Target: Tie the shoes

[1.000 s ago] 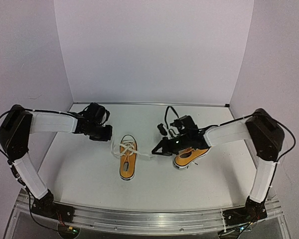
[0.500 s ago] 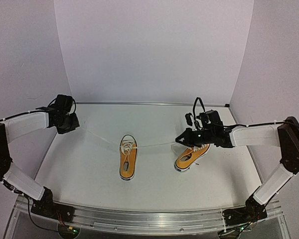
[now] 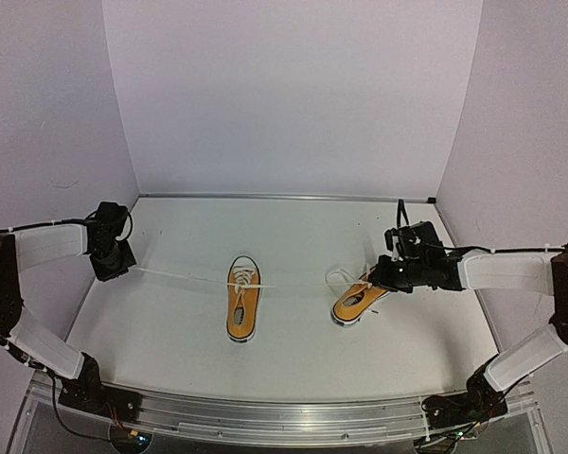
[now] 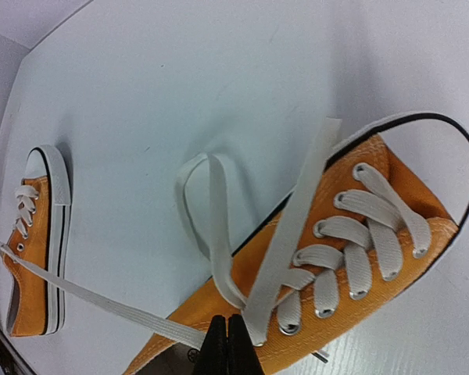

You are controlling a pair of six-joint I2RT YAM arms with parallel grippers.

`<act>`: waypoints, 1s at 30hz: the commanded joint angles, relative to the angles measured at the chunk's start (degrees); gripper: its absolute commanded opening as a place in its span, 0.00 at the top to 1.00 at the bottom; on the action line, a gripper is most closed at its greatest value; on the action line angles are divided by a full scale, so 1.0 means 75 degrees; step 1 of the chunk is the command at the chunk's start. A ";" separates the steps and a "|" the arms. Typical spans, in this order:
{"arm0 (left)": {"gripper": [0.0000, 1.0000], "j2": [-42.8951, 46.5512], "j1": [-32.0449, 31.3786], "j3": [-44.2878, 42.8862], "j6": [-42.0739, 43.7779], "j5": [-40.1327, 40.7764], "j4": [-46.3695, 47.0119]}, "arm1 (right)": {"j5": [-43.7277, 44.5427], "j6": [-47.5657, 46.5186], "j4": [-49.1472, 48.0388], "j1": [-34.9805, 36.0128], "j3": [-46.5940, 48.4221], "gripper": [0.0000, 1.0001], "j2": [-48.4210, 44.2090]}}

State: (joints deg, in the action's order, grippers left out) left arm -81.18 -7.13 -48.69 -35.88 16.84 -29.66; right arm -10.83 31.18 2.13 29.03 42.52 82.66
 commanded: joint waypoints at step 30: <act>0.01 0.1061 -0.1335 -0.0676 0.2682 -0.1199 0.1108 | -0.0084 -0.1867 0.0282 -0.0348 0.1167 0.07 -0.1164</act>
State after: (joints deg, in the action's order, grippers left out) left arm -73.89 -13.78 -50.16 -20.60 8.46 -25.68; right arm -13.88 21.46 4.92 26.50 46.63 77.41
